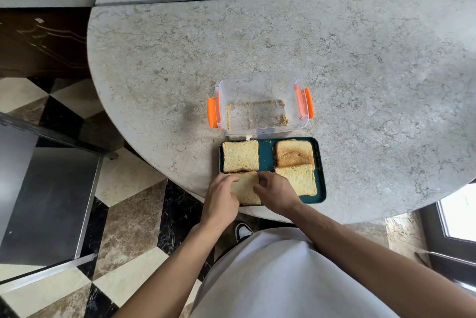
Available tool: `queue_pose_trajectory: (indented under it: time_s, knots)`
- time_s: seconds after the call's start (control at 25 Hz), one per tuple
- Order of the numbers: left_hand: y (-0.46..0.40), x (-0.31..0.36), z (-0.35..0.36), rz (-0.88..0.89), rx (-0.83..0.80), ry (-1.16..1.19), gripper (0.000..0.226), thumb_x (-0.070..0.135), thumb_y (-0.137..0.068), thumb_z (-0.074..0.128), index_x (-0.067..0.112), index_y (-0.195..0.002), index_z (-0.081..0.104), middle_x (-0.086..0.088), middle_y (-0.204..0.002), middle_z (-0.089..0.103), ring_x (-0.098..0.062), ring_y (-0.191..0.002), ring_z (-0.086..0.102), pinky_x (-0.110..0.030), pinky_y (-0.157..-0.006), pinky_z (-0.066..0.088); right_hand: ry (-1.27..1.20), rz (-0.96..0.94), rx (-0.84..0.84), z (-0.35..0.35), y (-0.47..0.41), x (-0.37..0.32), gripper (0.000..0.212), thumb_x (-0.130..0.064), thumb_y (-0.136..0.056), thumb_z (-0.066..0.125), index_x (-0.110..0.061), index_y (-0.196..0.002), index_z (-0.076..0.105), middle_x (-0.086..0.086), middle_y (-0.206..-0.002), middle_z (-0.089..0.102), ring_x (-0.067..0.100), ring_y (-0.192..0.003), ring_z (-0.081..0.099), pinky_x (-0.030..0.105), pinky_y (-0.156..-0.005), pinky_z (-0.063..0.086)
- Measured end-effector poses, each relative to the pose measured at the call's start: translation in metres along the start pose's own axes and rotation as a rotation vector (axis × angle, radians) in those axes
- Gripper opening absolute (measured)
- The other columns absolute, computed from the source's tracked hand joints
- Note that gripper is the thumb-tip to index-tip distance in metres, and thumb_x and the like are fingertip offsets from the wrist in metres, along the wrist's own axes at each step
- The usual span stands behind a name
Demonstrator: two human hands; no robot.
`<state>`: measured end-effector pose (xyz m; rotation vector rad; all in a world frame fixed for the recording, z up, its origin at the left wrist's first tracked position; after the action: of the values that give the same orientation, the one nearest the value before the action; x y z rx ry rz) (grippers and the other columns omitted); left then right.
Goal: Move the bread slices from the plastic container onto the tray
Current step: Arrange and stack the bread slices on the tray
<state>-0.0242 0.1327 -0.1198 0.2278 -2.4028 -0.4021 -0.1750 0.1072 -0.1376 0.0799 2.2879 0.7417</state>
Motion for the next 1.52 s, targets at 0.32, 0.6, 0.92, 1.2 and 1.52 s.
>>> queue_pose_trajectory:
  time_s: [0.32,0.6,0.92,1.2,1.52]
  knots:
    - [0.0,0.012,0.001,0.057,-0.031,0.026,0.039,-0.003,-0.088,0.053,0.013,-0.121,0.064,-0.002,-0.124,0.059,-0.02,-0.114,0.057,-0.039,-0.099,0.048,-0.122,0.048,0.184,-0.026,0.027,0.025,0.039,-0.022,-0.09,0.056,-0.011,-0.127,0.064,0.006,-0.119,0.07,0.021,-0.101,0.066,0.025,-0.077,0.046]
    - [-0.02,0.045,0.031,0.044,-0.135,0.091,0.037,0.003,-0.091,0.054,0.014,-0.126,0.061,-0.004,-0.123,0.064,-0.014,-0.105,0.061,-0.026,-0.09,0.047,-0.205,0.12,0.428,-0.084,0.045,0.071,0.035,-0.023,-0.091,0.056,-0.01,-0.121,0.069,0.007,-0.12,0.068,0.018,-0.1,0.065,0.032,-0.087,0.053]
    - [-0.049,0.075,0.065,-0.144,-0.159,0.124,0.042,0.01,-0.094,0.053,0.013,-0.136,0.051,-0.005,-0.129,0.061,-0.015,-0.104,0.058,-0.028,-0.088,0.046,-0.14,0.11,0.255,-0.105,0.012,0.093,0.045,-0.03,-0.092,0.052,-0.013,-0.134,0.06,0.01,-0.13,0.055,0.024,-0.107,0.062,0.031,-0.093,0.049]
    - [-0.056,0.084,0.077,-0.311,-0.078,0.188,0.042,0.008,-0.091,0.054,0.013,-0.133,0.056,-0.005,-0.123,0.065,-0.013,-0.097,0.06,-0.026,-0.082,0.045,-0.102,0.024,0.062,-0.111,-0.004,0.097,0.054,-0.027,-0.09,0.055,-0.011,-0.141,0.05,0.01,-0.137,0.046,0.028,-0.113,0.06,0.033,-0.1,0.046]
    - [-0.053,0.094,0.088,-0.424,0.016,0.22,0.038,0.011,-0.087,0.057,0.017,-0.124,0.063,-0.001,-0.117,0.068,-0.012,-0.095,0.062,-0.025,-0.078,0.047,-0.066,-0.037,-0.022,-0.124,-0.008,0.106,0.053,-0.029,-0.09,0.056,-0.009,-0.138,0.052,0.01,-0.132,0.049,0.03,-0.107,0.062,0.039,-0.097,0.05]
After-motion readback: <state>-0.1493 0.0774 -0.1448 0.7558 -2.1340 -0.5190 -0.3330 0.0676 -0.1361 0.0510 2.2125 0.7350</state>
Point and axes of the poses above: each hand's wrist, its own y-axis away from the middle knuckle, its own z-axis out of the palm, x = y × z, the point moved 10 cm from there along -y, towards the middle knuckle
